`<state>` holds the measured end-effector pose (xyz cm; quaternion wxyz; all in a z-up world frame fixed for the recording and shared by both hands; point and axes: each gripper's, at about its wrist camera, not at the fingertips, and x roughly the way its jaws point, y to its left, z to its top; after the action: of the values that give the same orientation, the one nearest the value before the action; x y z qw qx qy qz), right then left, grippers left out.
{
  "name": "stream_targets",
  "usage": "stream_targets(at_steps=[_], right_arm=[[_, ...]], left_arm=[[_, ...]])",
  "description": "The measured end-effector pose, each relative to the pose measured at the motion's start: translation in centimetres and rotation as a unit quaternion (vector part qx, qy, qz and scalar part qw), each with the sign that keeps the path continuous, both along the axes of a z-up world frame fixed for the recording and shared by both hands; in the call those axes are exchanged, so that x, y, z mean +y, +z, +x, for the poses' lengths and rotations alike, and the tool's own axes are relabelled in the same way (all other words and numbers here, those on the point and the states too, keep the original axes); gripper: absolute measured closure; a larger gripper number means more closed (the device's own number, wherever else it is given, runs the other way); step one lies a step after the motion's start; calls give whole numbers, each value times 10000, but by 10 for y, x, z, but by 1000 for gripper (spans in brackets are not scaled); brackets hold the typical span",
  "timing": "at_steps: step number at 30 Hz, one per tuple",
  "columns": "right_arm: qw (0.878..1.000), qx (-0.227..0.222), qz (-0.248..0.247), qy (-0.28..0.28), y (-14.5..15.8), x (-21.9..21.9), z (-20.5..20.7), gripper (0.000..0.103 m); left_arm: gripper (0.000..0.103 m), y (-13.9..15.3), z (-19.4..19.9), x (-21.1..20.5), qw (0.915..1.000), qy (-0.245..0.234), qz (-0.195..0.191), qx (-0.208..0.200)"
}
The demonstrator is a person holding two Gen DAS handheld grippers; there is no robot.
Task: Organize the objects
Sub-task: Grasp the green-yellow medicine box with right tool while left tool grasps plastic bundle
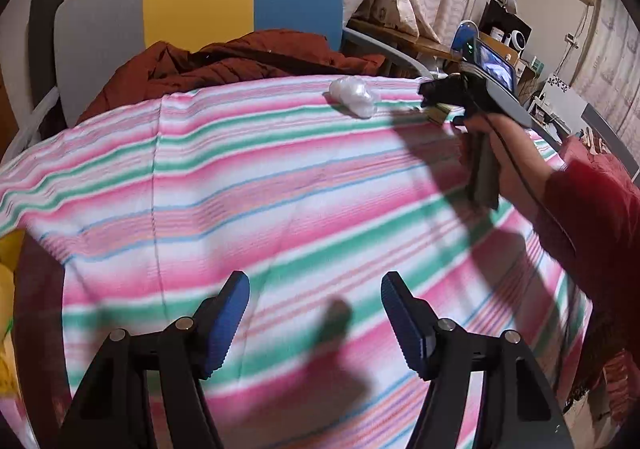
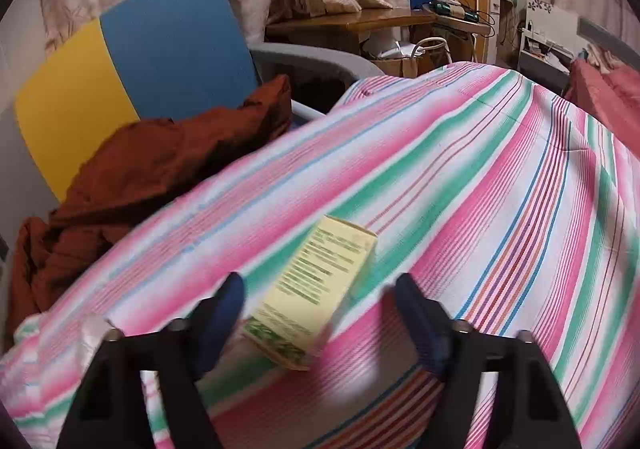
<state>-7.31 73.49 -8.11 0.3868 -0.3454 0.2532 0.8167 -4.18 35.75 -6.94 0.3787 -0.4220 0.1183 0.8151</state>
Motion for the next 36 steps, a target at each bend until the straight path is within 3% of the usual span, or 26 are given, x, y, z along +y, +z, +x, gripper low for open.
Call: stream_targets(at_steps=[6,16,19,22,25,29,32,34,36], right_arm=[[9998,161,63,108,-2,5,21,68],[9991,371,122,149,-6,-2,29,69],[9990,385,146,148,-6,-2,29,69],[9990,370,187,145,-7,-3,27,70],[9991,332,228,147,-7,-2,26,70],[9991,288,270,150,-7,-3,26,70],[9991,216,327,150,-7,-4,24,69],[9991,187,354,151,-7,-5,23,69],[9991,194,353,152,-7,-5,24,69]], left_arm=[[33,6,-27,50,9997,-119,87,176],[30,4,-90,163,9990,150,411,20],[26,-1,-106,187,9988,285,407,23],[26,-11,-121,207,9987,489,103,112],[26,-13,-126,212,9963,685,-101,505],[26,-17,-129,216,9953,501,-172,812],[36,-25,-136,215,9960,555,-258,652],[37,-33,-143,214,9967,602,-310,440],[37,-32,-141,215,9966,555,-293,534]])
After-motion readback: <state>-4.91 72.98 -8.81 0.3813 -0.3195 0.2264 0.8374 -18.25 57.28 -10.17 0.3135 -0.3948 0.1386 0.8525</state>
